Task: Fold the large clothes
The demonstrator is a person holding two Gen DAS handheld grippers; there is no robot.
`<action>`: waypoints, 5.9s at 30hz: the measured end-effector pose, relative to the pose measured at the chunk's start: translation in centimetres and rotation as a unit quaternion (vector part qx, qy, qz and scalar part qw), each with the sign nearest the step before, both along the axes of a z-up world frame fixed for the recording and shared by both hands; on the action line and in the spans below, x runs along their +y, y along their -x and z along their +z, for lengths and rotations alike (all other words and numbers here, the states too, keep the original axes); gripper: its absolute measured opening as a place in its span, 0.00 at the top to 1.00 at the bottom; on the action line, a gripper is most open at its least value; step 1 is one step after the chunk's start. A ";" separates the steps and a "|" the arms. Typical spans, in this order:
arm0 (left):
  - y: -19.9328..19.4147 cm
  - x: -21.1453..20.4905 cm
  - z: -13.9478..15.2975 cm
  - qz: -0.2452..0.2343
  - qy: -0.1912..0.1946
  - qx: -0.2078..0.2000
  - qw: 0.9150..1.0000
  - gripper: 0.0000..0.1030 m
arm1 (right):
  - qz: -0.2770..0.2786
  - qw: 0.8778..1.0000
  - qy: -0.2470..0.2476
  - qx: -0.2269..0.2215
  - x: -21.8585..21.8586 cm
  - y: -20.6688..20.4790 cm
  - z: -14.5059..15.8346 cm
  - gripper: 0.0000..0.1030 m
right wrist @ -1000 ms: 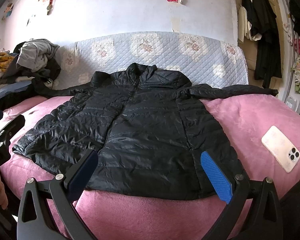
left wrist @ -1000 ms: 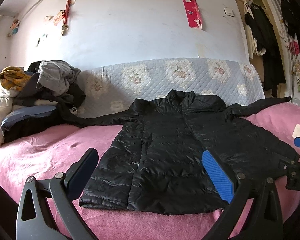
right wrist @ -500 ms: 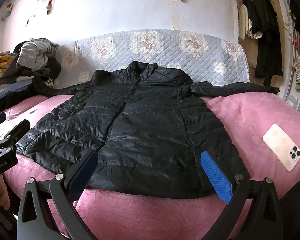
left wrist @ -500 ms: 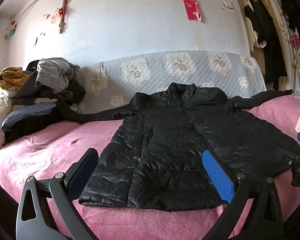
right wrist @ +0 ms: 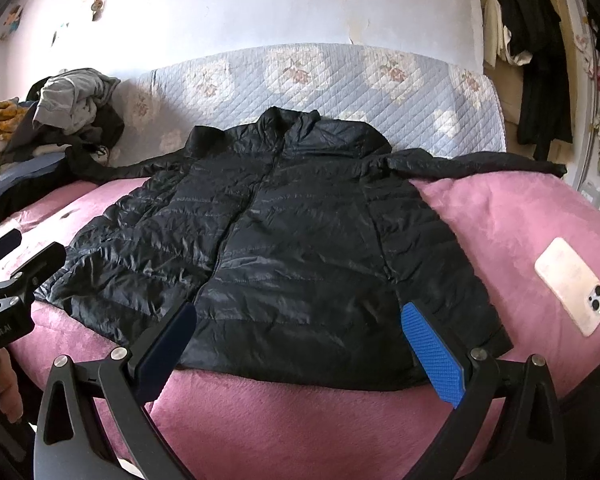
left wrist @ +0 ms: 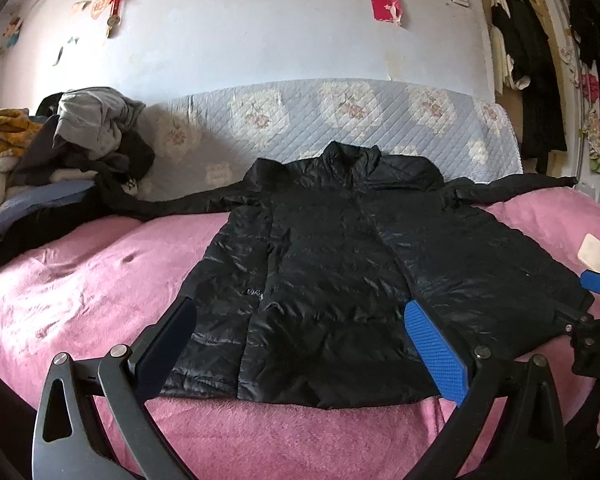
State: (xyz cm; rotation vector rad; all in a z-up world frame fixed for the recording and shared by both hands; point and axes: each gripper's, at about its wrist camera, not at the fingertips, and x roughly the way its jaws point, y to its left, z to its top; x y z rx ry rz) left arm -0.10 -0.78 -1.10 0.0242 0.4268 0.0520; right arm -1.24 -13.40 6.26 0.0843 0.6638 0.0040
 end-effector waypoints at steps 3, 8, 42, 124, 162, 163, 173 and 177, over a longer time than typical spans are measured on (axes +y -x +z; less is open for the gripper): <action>0.2 0.0 0.0 0.000 -0.005 0.000 1.000 0.00 | 0.000 1.000 0.005 0.001 0.0 0.1 -0.1 0.00; 0.0 0.0 0.0 -0.004 -0.009 0.009 1.000 0.00 | 0.002 1.000 0.008 0.008 0.2 -0.1 -0.2 0.00; -0.7 1.9 -1.8 -0.006 0.006 0.091 0.996 0.00 | 0.048 0.994 0.088 0.043 2.1 0.1 -1.7 0.00; -23.4 11.2 3.1 -0.047 -0.055 0.247 0.966 0.00 | -0.021 0.981 -0.026 0.192 -15.2 -22.7 1.5 0.08; -25.1 13.1 5.6 0.004 0.008 0.155 0.988 0.37 | -0.081 0.993 -0.030 0.085 -15.1 -25.4 2.1 0.15; -24.5 12.5 6.6 -0.013 0.017 0.140 0.990 0.33 | -0.071 0.994 -0.037 0.079 -14.7 -25.1 3.0 0.15; -23.2 2.5 5.9 -0.203 0.151 0.187 0.949 0.25 | 0.028 0.963 -0.101 0.249 -5.6 -23.1 -0.5 0.15; -24.9 0.7 4.2 -0.188 0.098 0.211 0.954 0.26 | 0.013 0.975 -0.057 0.217 -3.9 -23.9 -1.1 0.15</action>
